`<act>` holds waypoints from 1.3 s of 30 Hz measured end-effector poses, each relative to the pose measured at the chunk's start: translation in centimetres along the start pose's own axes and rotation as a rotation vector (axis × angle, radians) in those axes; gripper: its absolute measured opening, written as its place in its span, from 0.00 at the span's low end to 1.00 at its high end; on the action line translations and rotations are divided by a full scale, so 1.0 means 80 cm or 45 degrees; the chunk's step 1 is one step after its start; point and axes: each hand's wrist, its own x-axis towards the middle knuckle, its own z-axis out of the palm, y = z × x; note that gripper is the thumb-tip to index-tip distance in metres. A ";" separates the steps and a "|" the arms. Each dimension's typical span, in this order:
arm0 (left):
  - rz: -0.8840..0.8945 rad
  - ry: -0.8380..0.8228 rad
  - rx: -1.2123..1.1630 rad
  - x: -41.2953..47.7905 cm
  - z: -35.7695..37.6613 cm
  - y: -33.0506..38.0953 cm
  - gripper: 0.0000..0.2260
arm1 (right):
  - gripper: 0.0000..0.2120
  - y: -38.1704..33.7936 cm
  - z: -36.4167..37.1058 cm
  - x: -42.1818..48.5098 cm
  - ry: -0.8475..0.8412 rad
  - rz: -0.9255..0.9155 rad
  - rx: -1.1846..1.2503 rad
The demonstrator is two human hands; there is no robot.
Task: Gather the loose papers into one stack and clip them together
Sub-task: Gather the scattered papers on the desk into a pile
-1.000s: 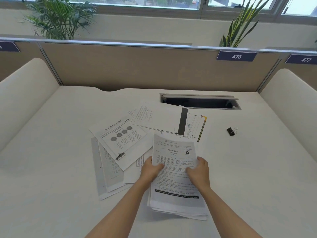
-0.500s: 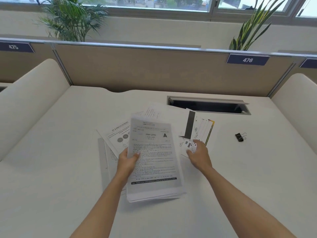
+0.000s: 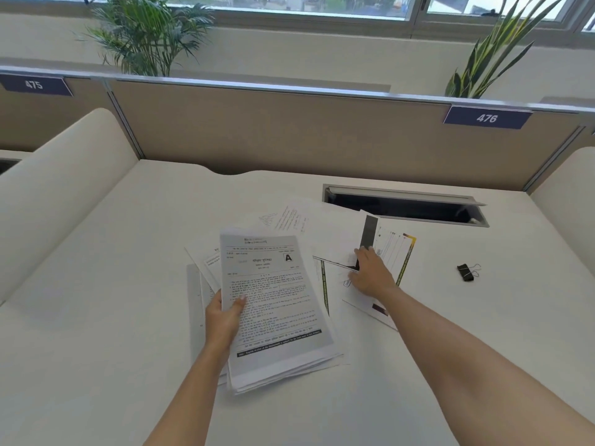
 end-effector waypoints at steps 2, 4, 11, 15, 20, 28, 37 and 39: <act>0.001 0.027 -0.012 0.003 -0.004 -0.002 0.14 | 0.34 0.003 -0.004 0.010 -0.055 -0.028 -0.091; -0.001 0.043 -0.020 0.006 -0.007 -0.004 0.15 | 0.35 0.004 -0.006 0.017 -0.134 -0.026 -0.079; -0.011 0.076 -0.075 0.012 -0.015 -0.005 0.15 | 0.35 -0.007 0.005 0.026 -0.128 -0.082 -0.237; -0.006 0.088 -0.090 0.012 -0.017 -0.007 0.15 | 0.31 -0.011 0.007 0.022 -0.035 -0.189 -0.402; -0.007 0.096 -0.107 0.011 -0.018 -0.007 0.13 | 0.31 -0.021 0.019 0.018 0.021 -0.368 -0.724; -0.026 0.128 -0.180 0.003 -0.030 -0.004 0.15 | 0.27 -0.017 0.023 0.003 0.063 -0.598 -0.942; -0.114 0.140 -0.365 -0.007 -0.051 0.010 0.12 | 0.07 -0.060 0.027 -0.028 0.257 -0.481 -0.420; -0.171 0.116 -0.428 -0.008 -0.057 0.012 0.12 | 0.08 -0.073 0.037 -0.049 0.255 -0.440 -0.200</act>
